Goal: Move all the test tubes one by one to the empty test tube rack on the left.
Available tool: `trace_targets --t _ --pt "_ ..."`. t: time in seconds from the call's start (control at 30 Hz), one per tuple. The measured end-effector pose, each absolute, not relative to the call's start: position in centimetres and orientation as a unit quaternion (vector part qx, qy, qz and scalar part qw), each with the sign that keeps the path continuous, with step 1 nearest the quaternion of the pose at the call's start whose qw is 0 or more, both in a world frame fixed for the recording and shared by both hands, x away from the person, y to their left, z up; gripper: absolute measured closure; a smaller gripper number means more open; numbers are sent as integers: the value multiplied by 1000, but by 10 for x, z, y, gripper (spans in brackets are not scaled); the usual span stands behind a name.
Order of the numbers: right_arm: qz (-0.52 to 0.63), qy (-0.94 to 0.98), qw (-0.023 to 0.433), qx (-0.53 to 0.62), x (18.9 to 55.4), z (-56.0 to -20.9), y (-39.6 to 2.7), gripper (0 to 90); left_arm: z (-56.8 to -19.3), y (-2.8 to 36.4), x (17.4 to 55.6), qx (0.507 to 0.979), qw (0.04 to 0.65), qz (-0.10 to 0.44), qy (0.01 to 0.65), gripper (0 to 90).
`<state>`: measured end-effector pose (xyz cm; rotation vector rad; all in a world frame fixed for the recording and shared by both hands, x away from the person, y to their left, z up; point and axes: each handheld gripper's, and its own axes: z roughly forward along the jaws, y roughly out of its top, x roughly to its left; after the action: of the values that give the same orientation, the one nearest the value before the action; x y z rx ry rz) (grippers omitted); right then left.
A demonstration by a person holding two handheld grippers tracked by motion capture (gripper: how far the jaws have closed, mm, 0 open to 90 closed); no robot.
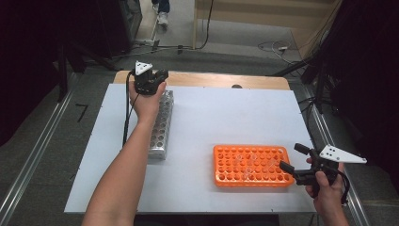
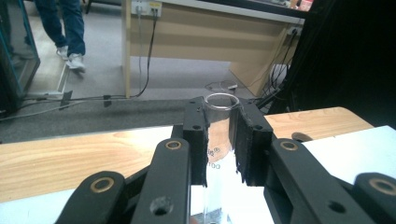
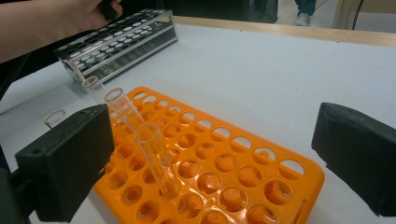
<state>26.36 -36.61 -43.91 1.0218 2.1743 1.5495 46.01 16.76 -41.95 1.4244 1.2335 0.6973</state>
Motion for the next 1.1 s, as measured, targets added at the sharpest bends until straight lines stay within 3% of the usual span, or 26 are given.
trace_targets --t 1.1 --pt "537 756 142 348 263 -440 -364 0 -425 158 458 655 468 265 531 762"
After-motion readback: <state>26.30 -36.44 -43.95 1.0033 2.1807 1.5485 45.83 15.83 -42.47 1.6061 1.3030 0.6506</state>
